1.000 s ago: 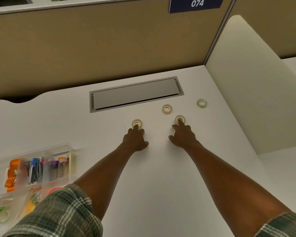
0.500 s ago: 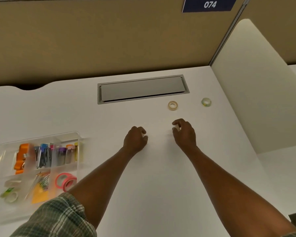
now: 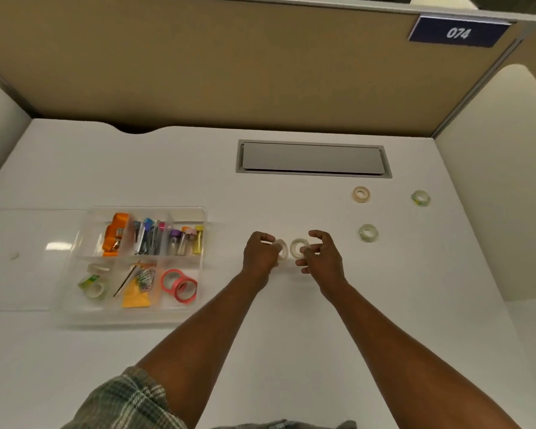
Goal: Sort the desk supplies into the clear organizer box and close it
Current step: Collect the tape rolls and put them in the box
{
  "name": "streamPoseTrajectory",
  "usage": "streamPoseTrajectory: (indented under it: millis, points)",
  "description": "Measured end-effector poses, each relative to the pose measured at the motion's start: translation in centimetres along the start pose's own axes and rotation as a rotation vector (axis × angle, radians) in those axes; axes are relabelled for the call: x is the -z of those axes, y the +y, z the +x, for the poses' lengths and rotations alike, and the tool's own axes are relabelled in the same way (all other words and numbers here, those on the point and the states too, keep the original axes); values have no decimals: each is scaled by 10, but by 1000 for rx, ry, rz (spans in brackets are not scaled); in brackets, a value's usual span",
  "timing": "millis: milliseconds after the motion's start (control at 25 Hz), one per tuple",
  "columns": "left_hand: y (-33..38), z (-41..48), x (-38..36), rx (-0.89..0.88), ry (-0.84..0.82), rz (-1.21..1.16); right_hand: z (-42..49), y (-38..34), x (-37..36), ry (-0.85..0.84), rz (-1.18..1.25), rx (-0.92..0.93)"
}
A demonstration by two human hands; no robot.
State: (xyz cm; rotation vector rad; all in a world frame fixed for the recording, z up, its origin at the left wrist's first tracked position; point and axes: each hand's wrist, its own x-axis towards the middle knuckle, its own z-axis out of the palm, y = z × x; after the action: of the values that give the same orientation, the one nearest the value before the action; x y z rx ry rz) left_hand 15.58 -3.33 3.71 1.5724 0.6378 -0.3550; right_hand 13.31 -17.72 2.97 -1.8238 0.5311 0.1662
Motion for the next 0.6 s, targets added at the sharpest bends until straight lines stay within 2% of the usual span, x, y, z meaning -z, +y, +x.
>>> streamPoseTrajectory:
  millis: [320,600]
  points:
    - [0,-4,138,-111,232,-53,-33,-47,-120,-183,6,-8]
    - [-19,-14,266,-68,493,-155,-76,-83,-242,-396,-13,18]
